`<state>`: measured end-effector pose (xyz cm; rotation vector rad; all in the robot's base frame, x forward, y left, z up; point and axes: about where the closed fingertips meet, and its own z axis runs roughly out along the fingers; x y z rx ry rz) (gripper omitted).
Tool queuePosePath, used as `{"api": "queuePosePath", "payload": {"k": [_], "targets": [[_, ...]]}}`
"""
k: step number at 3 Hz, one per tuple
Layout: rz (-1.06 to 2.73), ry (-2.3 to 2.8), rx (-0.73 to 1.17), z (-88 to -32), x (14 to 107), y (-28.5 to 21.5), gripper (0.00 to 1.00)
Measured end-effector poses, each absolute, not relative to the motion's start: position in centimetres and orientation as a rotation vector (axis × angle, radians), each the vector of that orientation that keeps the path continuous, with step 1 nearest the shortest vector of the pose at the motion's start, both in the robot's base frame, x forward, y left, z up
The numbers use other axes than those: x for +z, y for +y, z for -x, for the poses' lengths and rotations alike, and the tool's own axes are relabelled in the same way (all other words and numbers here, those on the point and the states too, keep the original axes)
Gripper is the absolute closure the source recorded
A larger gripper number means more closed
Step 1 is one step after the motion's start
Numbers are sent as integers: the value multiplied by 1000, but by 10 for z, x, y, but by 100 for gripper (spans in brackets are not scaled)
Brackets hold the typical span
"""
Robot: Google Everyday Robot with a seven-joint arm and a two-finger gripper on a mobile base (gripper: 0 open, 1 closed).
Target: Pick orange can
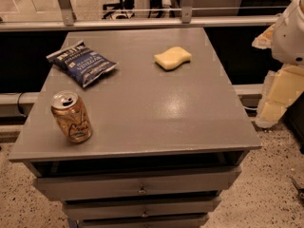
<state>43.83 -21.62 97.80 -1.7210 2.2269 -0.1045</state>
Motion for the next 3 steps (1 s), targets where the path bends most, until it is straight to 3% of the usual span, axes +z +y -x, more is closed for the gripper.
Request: {"api": "queuePosePath", "payload": {"k": [2, 3], "targets": [[1717, 2176, 11, -442, 965, -196, 0], [1692, 2068, 233, -450, 936, -157, 0]]}}
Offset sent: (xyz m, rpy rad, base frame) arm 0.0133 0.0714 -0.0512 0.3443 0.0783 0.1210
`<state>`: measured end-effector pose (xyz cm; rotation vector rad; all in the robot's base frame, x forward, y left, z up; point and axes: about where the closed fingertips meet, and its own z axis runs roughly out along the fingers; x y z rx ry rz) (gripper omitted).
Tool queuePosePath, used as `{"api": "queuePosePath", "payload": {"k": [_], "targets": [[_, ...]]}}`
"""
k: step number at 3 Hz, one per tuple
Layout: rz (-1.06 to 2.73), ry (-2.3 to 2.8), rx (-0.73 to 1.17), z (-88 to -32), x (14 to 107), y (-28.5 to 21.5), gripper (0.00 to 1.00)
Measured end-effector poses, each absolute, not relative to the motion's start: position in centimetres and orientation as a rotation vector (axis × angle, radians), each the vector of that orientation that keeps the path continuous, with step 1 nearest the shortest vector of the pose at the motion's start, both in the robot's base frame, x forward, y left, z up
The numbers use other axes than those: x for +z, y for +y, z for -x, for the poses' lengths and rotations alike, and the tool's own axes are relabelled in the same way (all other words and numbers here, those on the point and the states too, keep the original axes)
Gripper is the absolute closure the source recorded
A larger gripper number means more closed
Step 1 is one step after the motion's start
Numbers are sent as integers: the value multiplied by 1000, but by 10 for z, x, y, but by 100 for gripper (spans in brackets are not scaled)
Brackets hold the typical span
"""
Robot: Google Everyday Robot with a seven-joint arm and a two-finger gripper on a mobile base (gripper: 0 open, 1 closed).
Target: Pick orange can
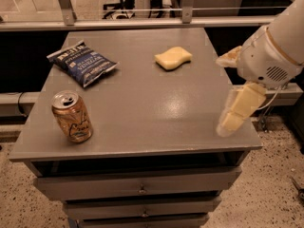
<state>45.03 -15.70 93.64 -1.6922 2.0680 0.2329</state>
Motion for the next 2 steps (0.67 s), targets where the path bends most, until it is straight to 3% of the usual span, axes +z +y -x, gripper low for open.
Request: {"api": "queuePosePath", "payload": {"k": [2], "targets": [[1574, 1794, 606, -459, 925, -52, 0]]}}
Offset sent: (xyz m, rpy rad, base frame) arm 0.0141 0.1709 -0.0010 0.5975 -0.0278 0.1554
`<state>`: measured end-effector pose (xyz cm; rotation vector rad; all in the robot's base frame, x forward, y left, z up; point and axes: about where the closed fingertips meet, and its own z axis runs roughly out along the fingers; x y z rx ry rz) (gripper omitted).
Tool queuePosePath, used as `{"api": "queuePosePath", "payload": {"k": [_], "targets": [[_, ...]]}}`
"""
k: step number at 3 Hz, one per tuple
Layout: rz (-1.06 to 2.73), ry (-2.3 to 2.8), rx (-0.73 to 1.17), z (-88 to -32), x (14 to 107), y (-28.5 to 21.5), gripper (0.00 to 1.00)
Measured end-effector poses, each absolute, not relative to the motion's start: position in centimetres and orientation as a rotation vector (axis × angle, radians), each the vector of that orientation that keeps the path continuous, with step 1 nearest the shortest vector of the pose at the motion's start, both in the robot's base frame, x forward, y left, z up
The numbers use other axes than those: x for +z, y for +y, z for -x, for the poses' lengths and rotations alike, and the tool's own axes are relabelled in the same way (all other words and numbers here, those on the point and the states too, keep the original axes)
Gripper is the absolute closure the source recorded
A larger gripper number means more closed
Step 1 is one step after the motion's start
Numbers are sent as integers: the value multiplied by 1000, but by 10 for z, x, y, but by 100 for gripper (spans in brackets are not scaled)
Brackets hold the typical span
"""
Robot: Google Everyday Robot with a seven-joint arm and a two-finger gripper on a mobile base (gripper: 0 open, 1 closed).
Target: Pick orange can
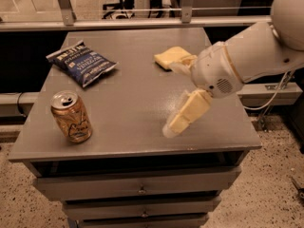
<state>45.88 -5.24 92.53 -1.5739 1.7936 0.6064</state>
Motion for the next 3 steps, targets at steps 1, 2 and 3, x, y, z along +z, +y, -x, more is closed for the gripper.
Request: {"api": "queuePosePath", "payload": {"k": [1, 2, 3], "targets": [[1559, 1770, 628, -459, 932, -42, 0], [1559, 1770, 628, -459, 932, -42, 0], [1522, 1664, 696, -473, 930, 4, 0]]}}
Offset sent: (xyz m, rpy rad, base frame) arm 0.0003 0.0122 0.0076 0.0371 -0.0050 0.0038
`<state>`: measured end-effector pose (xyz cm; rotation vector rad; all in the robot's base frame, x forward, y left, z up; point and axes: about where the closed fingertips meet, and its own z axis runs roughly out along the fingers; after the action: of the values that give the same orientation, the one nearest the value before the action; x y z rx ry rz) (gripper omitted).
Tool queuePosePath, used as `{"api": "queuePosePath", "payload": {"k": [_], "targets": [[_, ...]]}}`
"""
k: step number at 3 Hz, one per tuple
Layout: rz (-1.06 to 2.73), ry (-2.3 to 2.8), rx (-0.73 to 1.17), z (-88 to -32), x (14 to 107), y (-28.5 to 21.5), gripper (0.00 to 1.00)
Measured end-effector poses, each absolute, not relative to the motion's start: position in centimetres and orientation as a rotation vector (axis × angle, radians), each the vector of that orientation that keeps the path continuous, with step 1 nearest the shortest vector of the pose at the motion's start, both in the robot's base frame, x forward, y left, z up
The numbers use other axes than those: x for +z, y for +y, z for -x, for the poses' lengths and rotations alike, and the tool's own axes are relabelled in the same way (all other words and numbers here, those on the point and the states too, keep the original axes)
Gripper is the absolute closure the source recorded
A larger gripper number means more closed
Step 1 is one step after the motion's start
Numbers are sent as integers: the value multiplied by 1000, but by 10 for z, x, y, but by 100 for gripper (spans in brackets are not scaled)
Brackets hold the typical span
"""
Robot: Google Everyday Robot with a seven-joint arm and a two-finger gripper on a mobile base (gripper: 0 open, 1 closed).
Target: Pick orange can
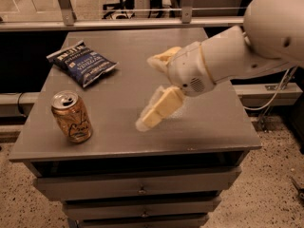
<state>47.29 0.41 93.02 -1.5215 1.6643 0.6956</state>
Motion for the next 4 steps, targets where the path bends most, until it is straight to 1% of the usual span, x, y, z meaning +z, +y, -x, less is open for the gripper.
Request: {"api": "queuePosePath", "payload": {"k": [1, 2, 3, 4], "targets": [[1484, 1509, 808, -489, 927, 66, 0], [1499, 1397, 899, -490, 920, 111, 0], [1523, 1307, 1007, -475, 906, 149, 0], [1522, 1260, 1058, -469, 892, 168, 2]]}}
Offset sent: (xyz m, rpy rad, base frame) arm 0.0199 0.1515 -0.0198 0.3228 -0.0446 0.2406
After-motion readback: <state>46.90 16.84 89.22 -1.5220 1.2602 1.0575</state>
